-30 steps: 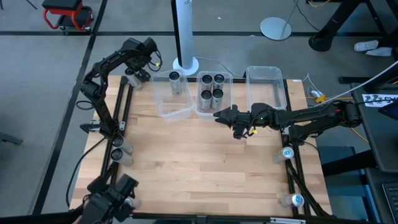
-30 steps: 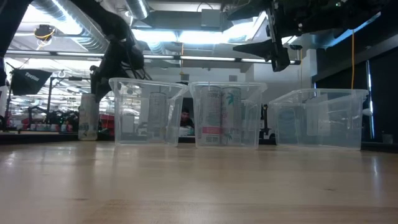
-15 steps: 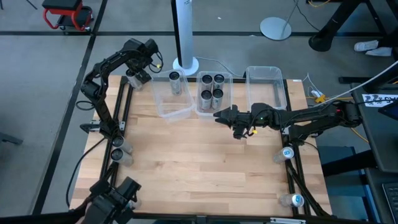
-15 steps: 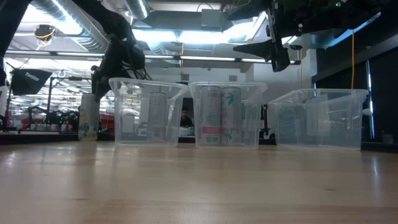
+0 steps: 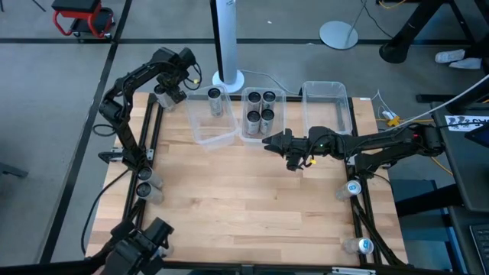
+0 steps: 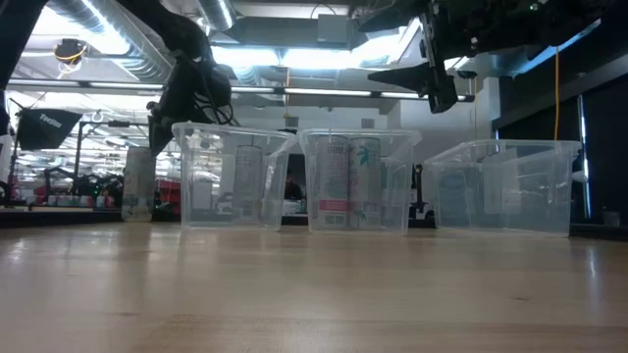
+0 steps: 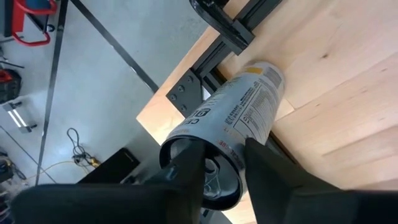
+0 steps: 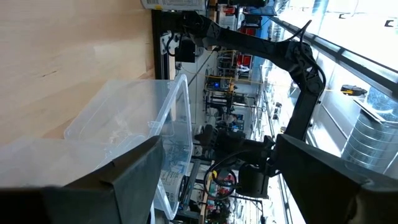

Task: Sort soda cans
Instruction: Put the top white and black starfruit soda can into the left transparent bin

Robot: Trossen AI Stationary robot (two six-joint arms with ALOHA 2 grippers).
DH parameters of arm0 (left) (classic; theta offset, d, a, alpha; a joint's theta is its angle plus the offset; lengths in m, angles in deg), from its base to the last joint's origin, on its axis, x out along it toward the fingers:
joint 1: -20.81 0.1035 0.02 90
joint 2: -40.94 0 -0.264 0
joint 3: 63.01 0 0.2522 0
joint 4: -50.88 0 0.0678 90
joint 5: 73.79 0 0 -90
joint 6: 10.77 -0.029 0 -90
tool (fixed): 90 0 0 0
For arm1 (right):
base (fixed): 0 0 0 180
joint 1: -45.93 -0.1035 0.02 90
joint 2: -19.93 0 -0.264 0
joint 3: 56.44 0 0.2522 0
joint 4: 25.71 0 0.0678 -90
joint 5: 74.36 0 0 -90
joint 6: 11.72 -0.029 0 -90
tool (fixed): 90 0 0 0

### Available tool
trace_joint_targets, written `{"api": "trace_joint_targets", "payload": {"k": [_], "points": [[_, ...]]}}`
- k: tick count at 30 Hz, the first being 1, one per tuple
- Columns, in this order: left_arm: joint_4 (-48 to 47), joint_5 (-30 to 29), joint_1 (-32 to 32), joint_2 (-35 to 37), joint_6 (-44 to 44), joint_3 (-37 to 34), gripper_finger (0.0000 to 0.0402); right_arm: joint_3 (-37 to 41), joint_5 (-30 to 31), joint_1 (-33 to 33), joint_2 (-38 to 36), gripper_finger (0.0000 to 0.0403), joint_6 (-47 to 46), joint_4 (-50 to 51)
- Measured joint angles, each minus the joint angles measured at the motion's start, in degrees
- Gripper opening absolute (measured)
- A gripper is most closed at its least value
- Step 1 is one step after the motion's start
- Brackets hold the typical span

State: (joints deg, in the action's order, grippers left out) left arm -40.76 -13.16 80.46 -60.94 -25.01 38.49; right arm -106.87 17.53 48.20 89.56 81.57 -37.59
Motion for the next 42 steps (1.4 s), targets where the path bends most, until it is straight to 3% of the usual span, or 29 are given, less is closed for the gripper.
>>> {"api": "trace_joint_targets", "payload": {"k": [11,42], "points": [[-0.95,0.20,-0.16,0.00,-1.05,-0.04,0.0005,0.00,0.00,0.00,0.02,0.0312,0.01,-0.01],[-4.10,1.73,-3.54,3.45,-1.25,-0.31,0.0001,0.00,0.00,0.00,0.02,0.0312,0.07,-0.38]]}}
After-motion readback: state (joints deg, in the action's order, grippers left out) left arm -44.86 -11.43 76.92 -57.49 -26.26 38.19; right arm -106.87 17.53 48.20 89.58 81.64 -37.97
